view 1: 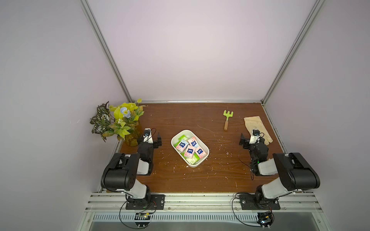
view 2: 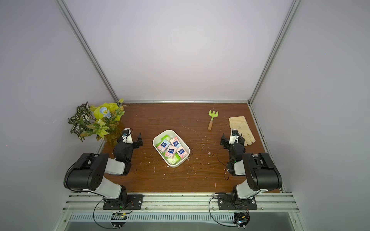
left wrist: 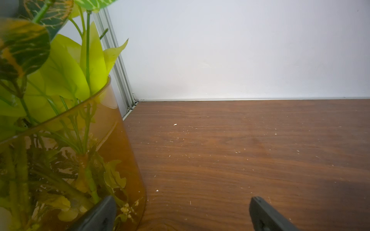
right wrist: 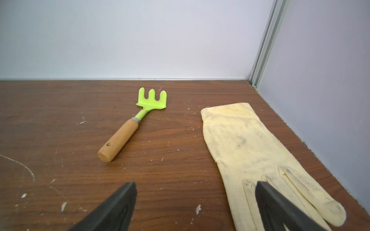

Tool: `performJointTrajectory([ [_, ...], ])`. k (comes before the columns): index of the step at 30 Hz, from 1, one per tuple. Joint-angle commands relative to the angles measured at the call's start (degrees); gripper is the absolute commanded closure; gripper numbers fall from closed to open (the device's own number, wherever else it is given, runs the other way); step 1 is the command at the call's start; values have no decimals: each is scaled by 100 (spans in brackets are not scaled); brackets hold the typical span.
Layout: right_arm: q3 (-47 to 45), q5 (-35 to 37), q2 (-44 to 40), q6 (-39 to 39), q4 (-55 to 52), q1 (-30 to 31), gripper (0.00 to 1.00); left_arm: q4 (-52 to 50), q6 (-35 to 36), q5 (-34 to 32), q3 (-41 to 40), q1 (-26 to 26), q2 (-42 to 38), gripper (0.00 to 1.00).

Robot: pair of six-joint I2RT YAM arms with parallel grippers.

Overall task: Take the pocket tissues out of the storage box
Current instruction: Adjust the storage box at the center of the board.

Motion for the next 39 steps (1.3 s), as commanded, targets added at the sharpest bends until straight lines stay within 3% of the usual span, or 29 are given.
performJointTrajectory([
  [1, 127, -23, -1, 8, 204, -15, 1, 129, 13, -4, 85, -26, 46, 0],
  [15, 67, -221, -112, -35, 244, -31, 1, 119, -13, -21, 71, -15, -36, 0],
  [18, -51, -82, -591, -1, 80, -28, 1, -14, -80, -245, -87, -25, -566, 0],
  [21, 2, -129, -1443, 47, -765, -24, 1, -470, -130, -508, -238, -39, -1486, 0],
  [24, 232, -293, -2211, 274, -1801, -24, 1, -1206, -659, -679, -114, -43, -2435, 0],
  [28, 620, -818, -2874, 787, -3021, -20, 1, -3355, -2060, -494, 844, -48, -3037, 0],
  [31, 1015, -1390, -3138, 1145, -3864, -11, 1, -4678, -2852, 208, 1575, -44, -2995, 0],
  [35, 1549, -2200, -3252, 1612, -4839, 75, 1, -5683, -3816, 1357, 1973, -61, -2987, 0],
  [39, 2067, -2657, -3112, 1811, -5574, 430, 1, -6792, -4316, 1876, 2156, -124, -3080, 0],
])
